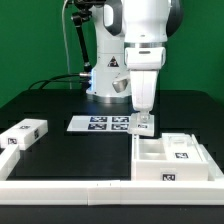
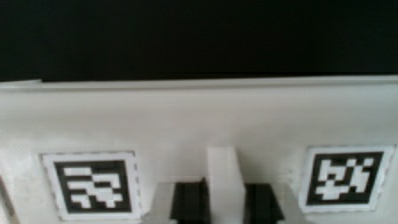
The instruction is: Assemble cabinet
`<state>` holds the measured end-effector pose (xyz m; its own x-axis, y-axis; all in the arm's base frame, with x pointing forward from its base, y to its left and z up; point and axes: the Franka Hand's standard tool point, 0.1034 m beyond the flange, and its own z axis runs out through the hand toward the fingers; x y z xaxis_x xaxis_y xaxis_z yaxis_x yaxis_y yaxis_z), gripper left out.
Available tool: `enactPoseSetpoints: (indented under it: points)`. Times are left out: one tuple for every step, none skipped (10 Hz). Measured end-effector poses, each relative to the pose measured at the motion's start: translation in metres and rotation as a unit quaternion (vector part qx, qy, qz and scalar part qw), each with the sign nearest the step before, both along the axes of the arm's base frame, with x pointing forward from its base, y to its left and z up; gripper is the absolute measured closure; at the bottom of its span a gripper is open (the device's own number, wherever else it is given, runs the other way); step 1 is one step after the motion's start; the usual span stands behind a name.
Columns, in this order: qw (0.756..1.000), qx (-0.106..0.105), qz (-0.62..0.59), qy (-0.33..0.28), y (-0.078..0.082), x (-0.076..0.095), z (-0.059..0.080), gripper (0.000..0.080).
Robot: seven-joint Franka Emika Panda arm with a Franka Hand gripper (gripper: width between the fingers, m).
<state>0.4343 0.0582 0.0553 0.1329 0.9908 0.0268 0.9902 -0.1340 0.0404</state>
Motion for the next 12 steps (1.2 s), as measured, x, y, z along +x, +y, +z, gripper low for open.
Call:
enactPoseSetpoints:
  points:
    - [1.000, 0.007, 0.000, -0.013, 0.004, 0.001, 0.001, 0.0729]
    - [1.000, 0.012, 0.002, -0.019, 0.008, 0.001, -0.001, 0.0729]
    - [1.000, 0.012, 0.003, -0.020, 0.012, 0.004, 0.001, 0.0729]
    - [1.000, 0.014, 0.004, -0.027, 0.017, 0.008, 0.003, 0.0729]
    - [1.000, 0.013, 0.007, -0.026, 0.016, 0.009, 0.004, 0.0729]
    - [1.000, 0.013, 0.006, -0.026, 0.016, 0.008, 0.003, 0.0729]
    - [1.000, 0.013, 0.006, -0.025, 0.016, 0.008, 0.003, 0.0729]
    - [1.000, 0.013, 0.006, -0.025, 0.014, 0.008, 0.003, 0.0729]
    - [1.000, 0.011, 0.007, -0.024, 0.011, 0.010, 0.003, 0.0729]
    - [1.000, 0.008, 0.006, -0.022, 0.007, 0.014, 0.005, 0.0729]
    - [1.000, 0.008, 0.005, -0.024, 0.006, 0.018, 0.006, 0.0729]
    - [1.000, 0.008, 0.004, -0.024, 0.006, 0.018, 0.006, 0.0729]
